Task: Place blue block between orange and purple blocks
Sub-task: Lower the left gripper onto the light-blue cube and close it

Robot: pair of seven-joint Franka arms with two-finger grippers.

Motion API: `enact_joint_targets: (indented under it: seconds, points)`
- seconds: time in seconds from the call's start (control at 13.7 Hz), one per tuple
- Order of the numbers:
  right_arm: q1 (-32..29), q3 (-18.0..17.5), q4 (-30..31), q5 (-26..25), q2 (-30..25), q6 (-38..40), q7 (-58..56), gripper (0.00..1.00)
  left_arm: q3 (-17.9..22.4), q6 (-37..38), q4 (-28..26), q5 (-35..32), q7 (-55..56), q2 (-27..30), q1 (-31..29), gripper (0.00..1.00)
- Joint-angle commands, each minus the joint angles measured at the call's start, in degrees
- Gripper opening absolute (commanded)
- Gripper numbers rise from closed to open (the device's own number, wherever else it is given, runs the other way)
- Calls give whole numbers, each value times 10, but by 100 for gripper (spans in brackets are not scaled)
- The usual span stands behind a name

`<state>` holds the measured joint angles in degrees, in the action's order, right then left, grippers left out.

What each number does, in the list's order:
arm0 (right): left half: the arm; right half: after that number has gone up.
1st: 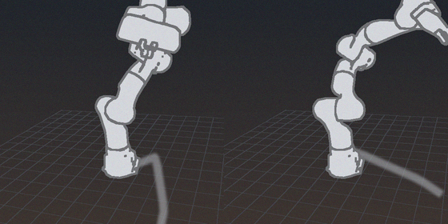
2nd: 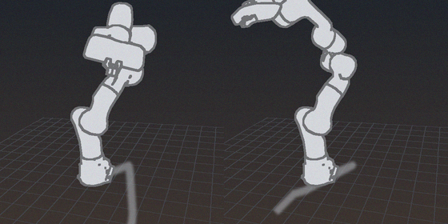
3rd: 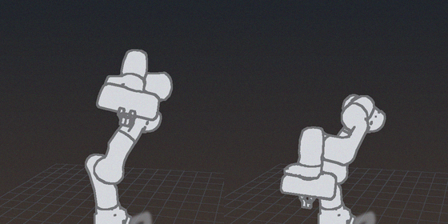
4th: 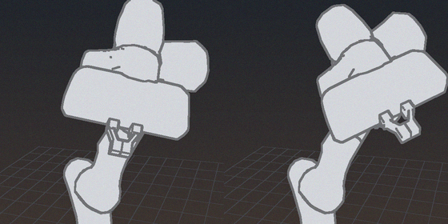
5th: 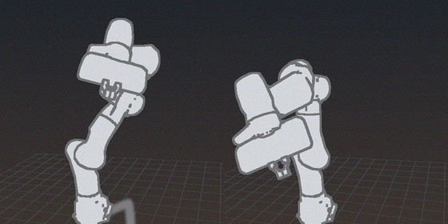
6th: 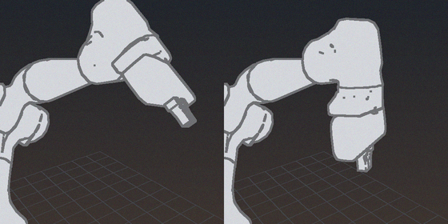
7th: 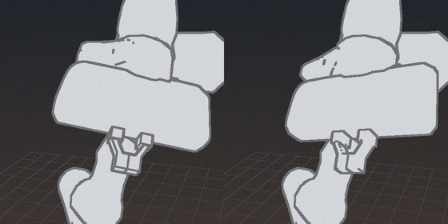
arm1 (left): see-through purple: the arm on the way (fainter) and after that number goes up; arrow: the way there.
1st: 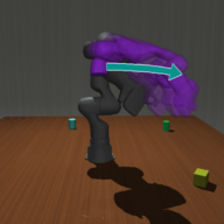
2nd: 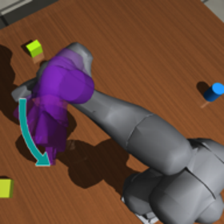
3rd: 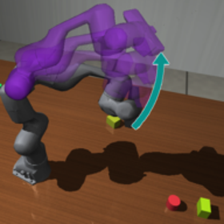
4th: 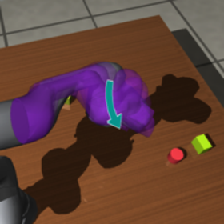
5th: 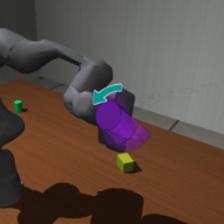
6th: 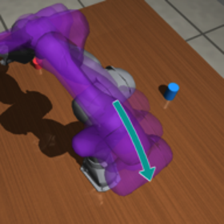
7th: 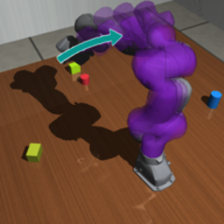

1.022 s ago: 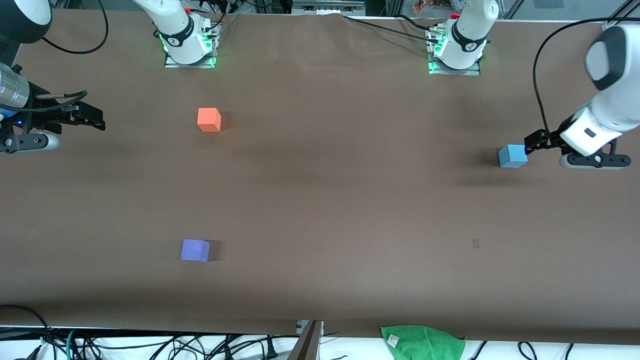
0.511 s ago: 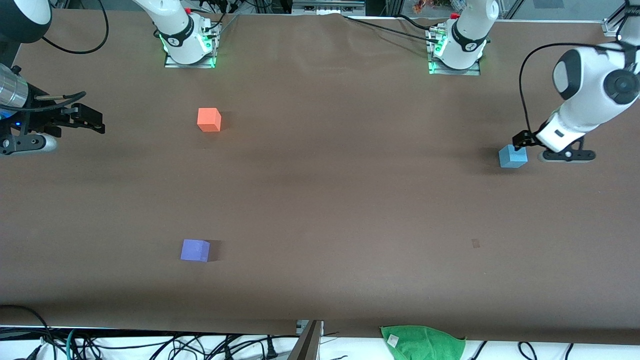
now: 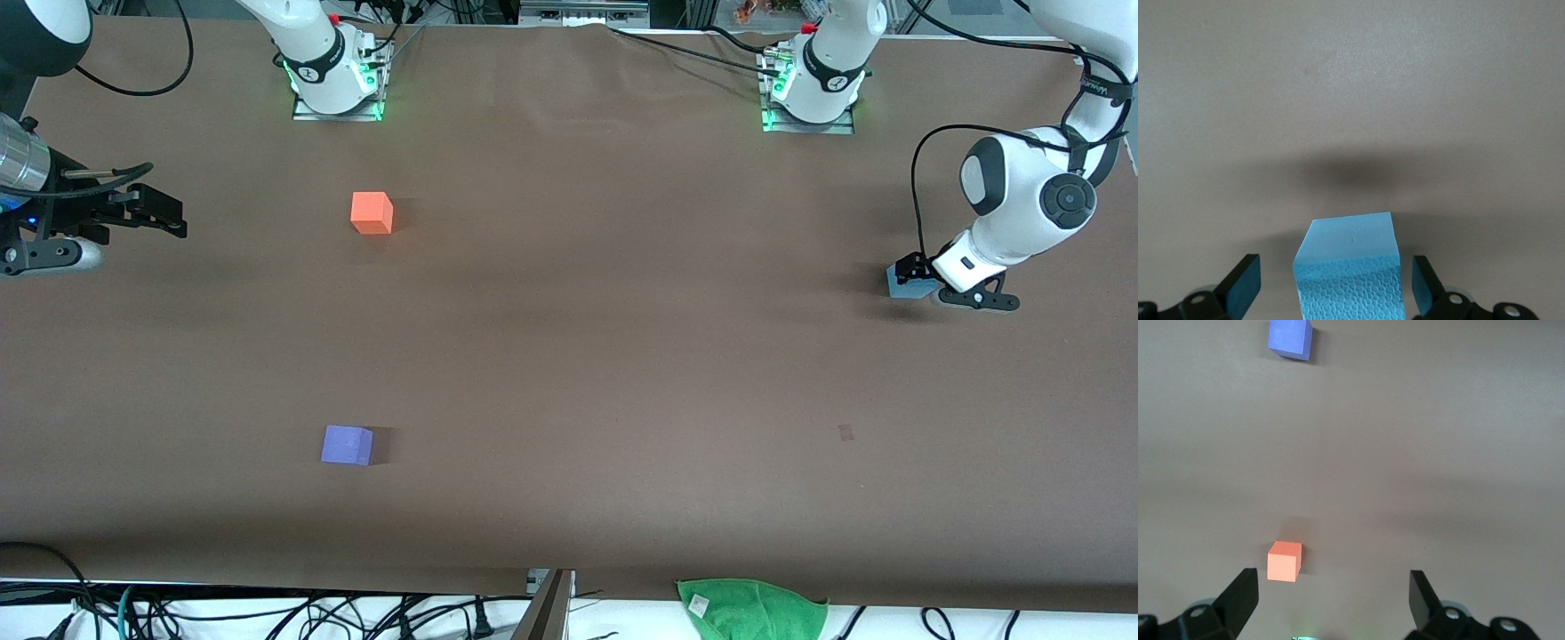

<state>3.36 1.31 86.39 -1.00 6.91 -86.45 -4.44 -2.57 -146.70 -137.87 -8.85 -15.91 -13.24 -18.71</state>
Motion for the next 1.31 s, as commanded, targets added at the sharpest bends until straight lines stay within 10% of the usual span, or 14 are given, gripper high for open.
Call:
enact_joint_targets:
  seconds: [0.0, 0.15, 1.02, 1.24]
  points:
    - [0, -2, -2, 7, -1, -1, 0, 100, -7, 0, -4, -6, -8, 3, -5, 100]
    - [-1, -1, -2, 7, -1, -1, 0, 100, -8, 0, -6, -3, -8, -2, -5, 97]
    - [0, -1, -2, 7, -1, -1, 0, 100, -10, 54, 1, 5, 16, -20, -7, 7]
    - [-1, -1, -2, 7, -1, -1, 0, 100, -13, 63, 10, 13, 16, -5, -5, 9]
